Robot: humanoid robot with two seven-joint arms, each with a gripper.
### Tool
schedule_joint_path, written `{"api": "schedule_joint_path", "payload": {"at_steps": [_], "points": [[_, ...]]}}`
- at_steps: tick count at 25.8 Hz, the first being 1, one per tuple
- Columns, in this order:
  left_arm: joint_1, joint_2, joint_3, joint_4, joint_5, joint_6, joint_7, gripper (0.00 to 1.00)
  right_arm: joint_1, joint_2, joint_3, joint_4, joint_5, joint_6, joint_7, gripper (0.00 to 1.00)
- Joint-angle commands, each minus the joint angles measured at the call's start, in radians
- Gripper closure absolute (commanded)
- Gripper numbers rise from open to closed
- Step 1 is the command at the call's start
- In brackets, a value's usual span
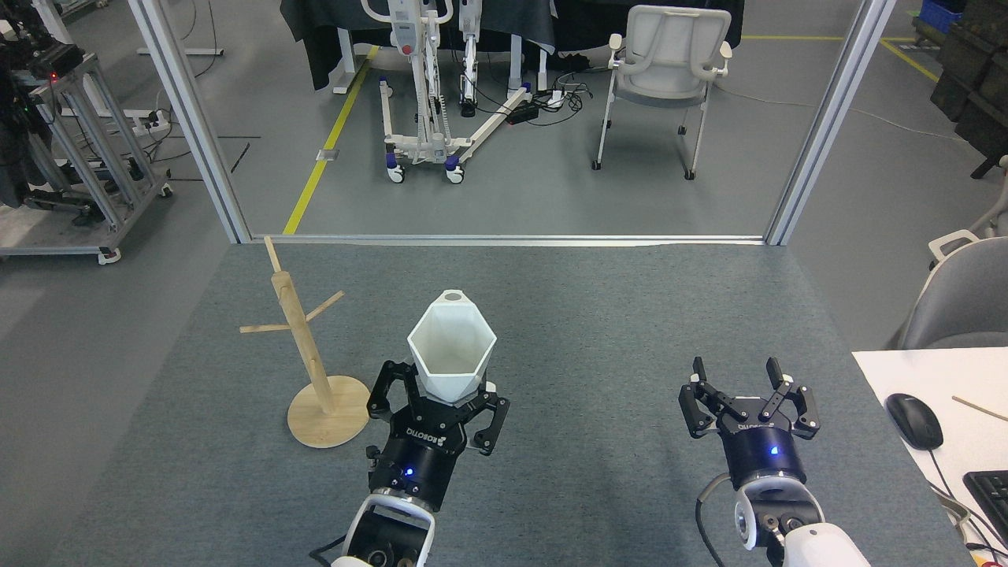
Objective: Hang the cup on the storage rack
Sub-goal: 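Carry the held cup with the left gripper to the wooden stand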
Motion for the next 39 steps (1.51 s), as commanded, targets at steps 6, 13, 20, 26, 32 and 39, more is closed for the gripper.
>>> {"api": "schedule_joint_path", "payload": {"at_steps": [6, 13, 20, 26, 32, 39], "points": [[0.143, 0.011, 0.088, -0.086, -0.015, 0.133, 0.103, 0.95, 0.016, 0.02, -0.022, -0.009, 0.019, 0.012, -0.011, 0.01], [0.206, 0.028, 0.163, -0.08, -0.015, 0.195, 0.093, 0.94, 0.053, 0.02, -0.129, -0.033, 0.019, 0.001, -0.011, 0.01], [0.229, 0.061, 0.224, -0.04, -0.038, 0.195, 0.024, 0.94, 0.16, 0.057, -0.225, -0.083, 0.088, -0.001, -0.011, 0.01], [0.207, 0.087, 0.243, -0.022, -0.05, 0.195, -0.163, 0.93, 0.2, 0.072, -0.269, -0.095, 0.104, -0.007, -0.009, 0.01], [0.144, 0.118, 0.246, -0.019, -0.039, 0.198, -0.218, 0.93, 0.195, 0.068, -0.266, -0.094, 0.102, -0.007, -0.002, 0.01], [0.146, 0.158, 0.269, -0.031, 0.008, 0.331, -0.224, 0.89, 0.183, 0.074, -0.267, -0.095, 0.102, -0.007, -0.002, 0.01]]}}
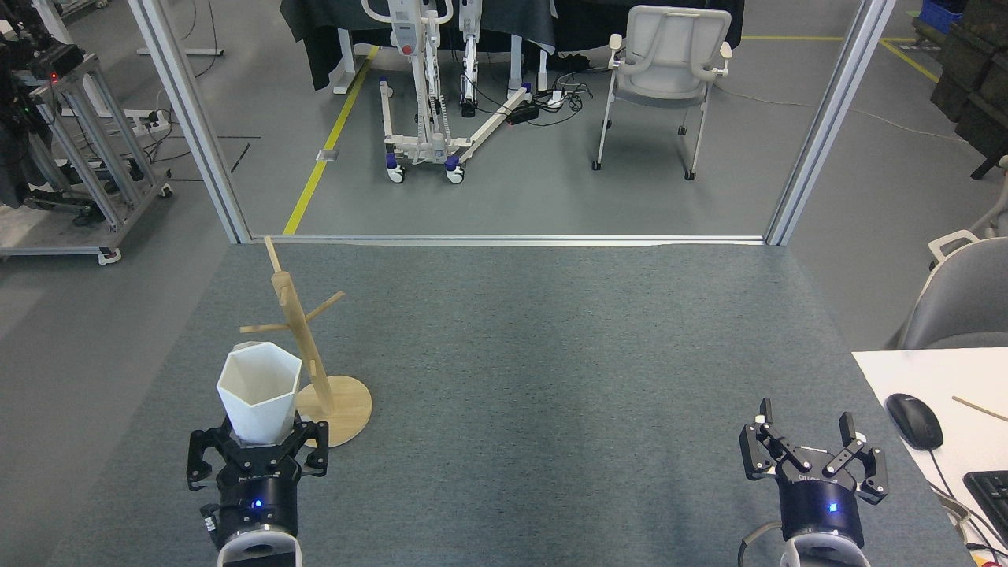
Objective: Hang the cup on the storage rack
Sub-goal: 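Carry the held cup with the left gripper to the wooden stand, then hook the cup onto a stand peg and open the left gripper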
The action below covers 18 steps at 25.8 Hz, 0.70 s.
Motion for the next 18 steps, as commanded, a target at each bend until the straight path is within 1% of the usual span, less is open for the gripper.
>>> {"api": "schedule_joint_path", "payload": {"at_steps": [1, 5, 8, 11, 18], "points": [[0.0, 0.018, 0.009, -0.005, 0.023, 0.052, -0.002, 0.89, -0.006, 0.001, -0.001, 0.0, 0.0, 0.0, -0.001, 0.01], [-0.009, 0.025, 0.011, 0.001, 0.042, 0.04, -0.003, 0.89, -0.004, 0.001, -0.001, -0.012, 0.0, 0.002, -0.001, 0.01], [-0.04, 0.028, 0.009, 0.007, 0.046, 0.011, -0.003, 0.89, -0.004, 0.003, -0.001, -0.012, 0.0, 0.002, -0.001, 0.01], [-0.062, 0.032, 0.009, 0.046, 0.052, -0.012, -0.005, 0.89, -0.004, 0.006, 0.0, -0.012, 0.0, 0.002, 0.001, 0.01], [-0.105, 0.032, 0.008, 0.096, 0.052, -0.017, -0.003, 0.89, -0.006, 0.006, 0.0, -0.011, 0.002, 0.0, 0.003, 0.01]]}}
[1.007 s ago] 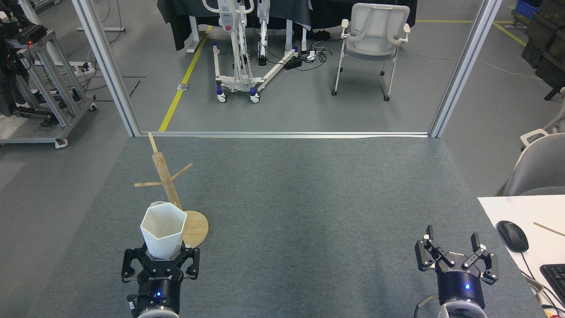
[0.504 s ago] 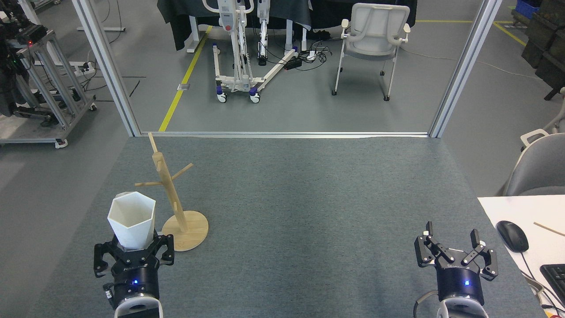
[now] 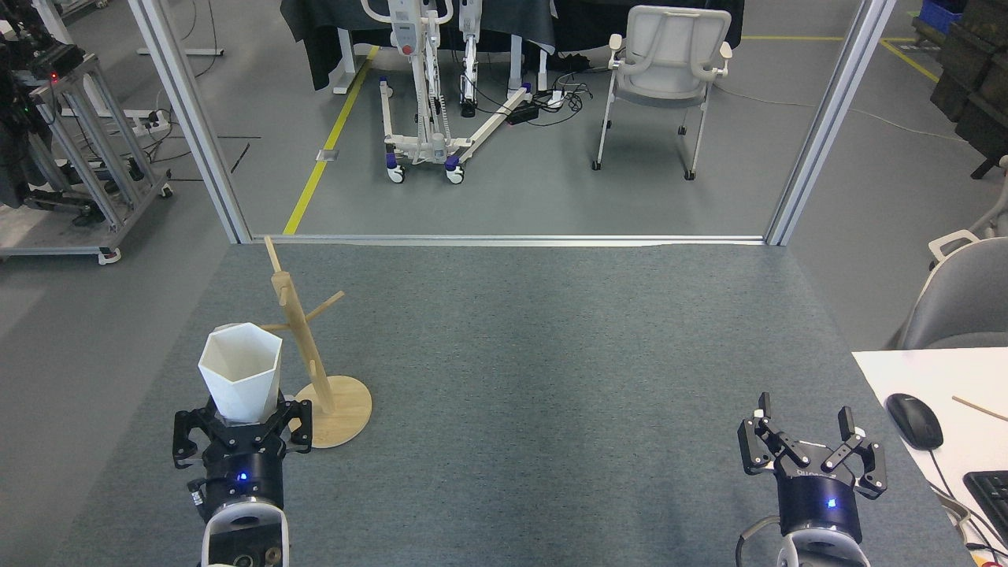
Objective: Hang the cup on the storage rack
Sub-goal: 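Hook the cup onto a stand peg and open the left gripper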
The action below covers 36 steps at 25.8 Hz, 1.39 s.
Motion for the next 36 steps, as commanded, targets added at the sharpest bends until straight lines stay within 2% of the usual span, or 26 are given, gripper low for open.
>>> {"api": "schedule_joint_path", "payload": {"at_steps": [1, 11, 29, 36], "points": [[-0.023, 0.0, -0.001, 0.022, 0.0, -0.003, 0.001, 0.89, -0.002, 0.0, 0.002, 0.0, 0.0, -0.001, -0.001, 0.01], [-0.056, 0.0, -0.002, 0.064, 0.0, -0.018, 0.003, 0.89, -0.017, -0.001, 0.005, 0.002, 0.002, -0.003, 0.044, 0.01], [-0.073, -0.004, -0.008, 0.088, -0.001, -0.034, 0.006, 0.89, -0.014, -0.003, 0.011, 0.0, 0.002, -0.001, 0.052, 0.01], [-0.107, -0.007, -0.008, 0.153, 0.002, -0.035, 0.009, 0.89, -0.014, -0.004, 0.012, 0.0, 0.002, -0.003, 0.052, 0.01]]}}
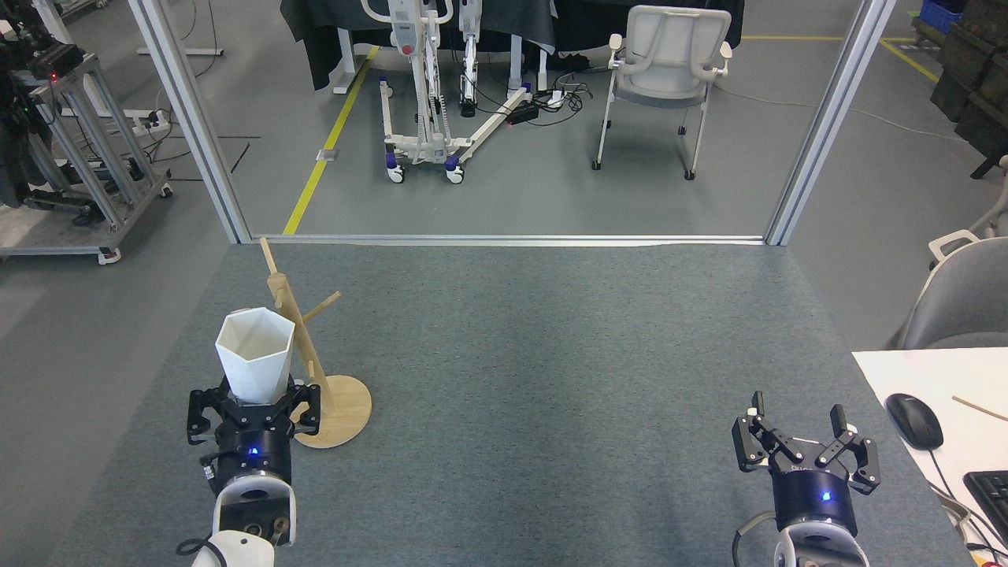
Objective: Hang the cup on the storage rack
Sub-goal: 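Hook the cup onto a stand peg and open the left gripper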
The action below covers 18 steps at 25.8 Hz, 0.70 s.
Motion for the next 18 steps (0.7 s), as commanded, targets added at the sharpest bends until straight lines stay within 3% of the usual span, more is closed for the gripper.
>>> {"api": "schedule_joint_path", "payload": {"at_steps": [1, 6, 7, 9, 10, 18], "points": [[-0.009, 0.001, 0.001, 0.018, 0.001, 0.0, 0.002, 0.89, 0.0, 0.0, 0.0, 0.0, 0.0, 0.001, 0.001, 0.01], [-0.008, 0.003, -0.001, 0.013, 0.001, -0.002, 0.002, 0.85, 0.003, -0.003, 0.002, 0.002, -0.006, 0.0, 0.001, 0.01], [-0.009, 0.003, 0.001, 0.017, 0.001, -0.002, 0.006, 0.71, 0.005, -0.004, 0.003, 0.002, -0.006, 0.0, 0.001, 0.01], [-0.012, 0.003, 0.001, 0.018, 0.003, 0.009, 0.025, 0.17, 0.006, -0.003, 0.011, 0.002, -0.006, 0.0, 0.001, 0.01], [-0.011, 0.003, -0.001, 0.013, 0.001, -0.002, 0.034, 0.02, 0.006, -0.003, 0.022, 0.002, -0.006, 0.001, 0.001, 0.01], [0.004, 0.001, -0.002, -0.008, 0.0, -0.016, 0.026, 0.0, 0.002, 0.0, 0.035, 0.003, -0.009, 0.003, 0.001, 0.01]]}}
